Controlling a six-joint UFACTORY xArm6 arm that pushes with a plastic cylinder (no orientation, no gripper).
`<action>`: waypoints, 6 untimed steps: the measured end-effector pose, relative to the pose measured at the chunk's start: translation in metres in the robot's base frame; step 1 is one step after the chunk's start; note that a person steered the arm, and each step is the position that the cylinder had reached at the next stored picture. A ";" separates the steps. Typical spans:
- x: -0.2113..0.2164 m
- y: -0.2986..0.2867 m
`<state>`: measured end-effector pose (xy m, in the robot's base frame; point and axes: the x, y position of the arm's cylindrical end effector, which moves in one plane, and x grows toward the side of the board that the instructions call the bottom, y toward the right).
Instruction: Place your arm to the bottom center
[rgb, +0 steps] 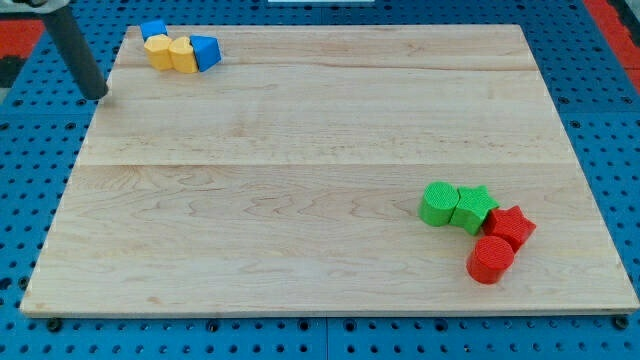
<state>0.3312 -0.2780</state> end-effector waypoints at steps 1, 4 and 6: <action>0.000 0.014; 0.050 0.051; 0.256 0.259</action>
